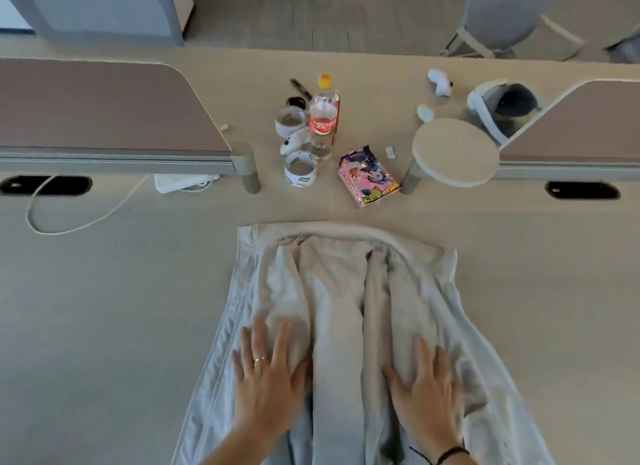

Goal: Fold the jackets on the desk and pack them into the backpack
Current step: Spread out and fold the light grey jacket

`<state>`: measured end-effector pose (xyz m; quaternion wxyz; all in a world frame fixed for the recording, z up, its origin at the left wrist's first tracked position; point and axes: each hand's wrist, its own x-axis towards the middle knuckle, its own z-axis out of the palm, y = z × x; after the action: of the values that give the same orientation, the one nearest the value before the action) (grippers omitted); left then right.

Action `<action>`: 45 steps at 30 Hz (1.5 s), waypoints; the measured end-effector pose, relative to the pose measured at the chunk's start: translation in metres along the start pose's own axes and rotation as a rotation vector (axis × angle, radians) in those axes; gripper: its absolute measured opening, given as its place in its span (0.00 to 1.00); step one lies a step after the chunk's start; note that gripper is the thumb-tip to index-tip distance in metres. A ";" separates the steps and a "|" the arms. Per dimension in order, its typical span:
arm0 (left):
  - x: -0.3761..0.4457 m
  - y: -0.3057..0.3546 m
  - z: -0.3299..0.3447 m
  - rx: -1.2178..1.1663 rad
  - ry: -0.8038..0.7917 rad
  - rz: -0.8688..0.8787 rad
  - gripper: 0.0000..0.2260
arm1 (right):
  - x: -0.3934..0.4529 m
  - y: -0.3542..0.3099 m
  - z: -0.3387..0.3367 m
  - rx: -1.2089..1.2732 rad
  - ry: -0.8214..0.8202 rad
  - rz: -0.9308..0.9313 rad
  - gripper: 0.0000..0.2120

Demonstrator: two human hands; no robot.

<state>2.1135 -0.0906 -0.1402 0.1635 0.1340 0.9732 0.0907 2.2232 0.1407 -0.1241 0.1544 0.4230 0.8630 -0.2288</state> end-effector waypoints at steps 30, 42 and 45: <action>0.132 -0.079 0.000 0.078 0.039 0.083 0.29 | 0.171 0.043 -0.026 -0.341 0.120 -0.359 0.29; 0.093 -0.064 -0.014 0.036 0.028 -0.093 0.29 | 0.141 0.012 -0.046 -0.163 -0.078 -0.187 0.28; 0.041 -0.055 -0.019 -0.043 0.007 -0.152 0.31 | 0.063 -0.014 -0.043 -0.123 0.000 -0.345 0.28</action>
<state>2.0571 -0.1331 -0.1467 0.1695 0.0561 0.9789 0.0994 2.1717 0.1973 -0.1128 0.1382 0.2585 0.9352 -0.1986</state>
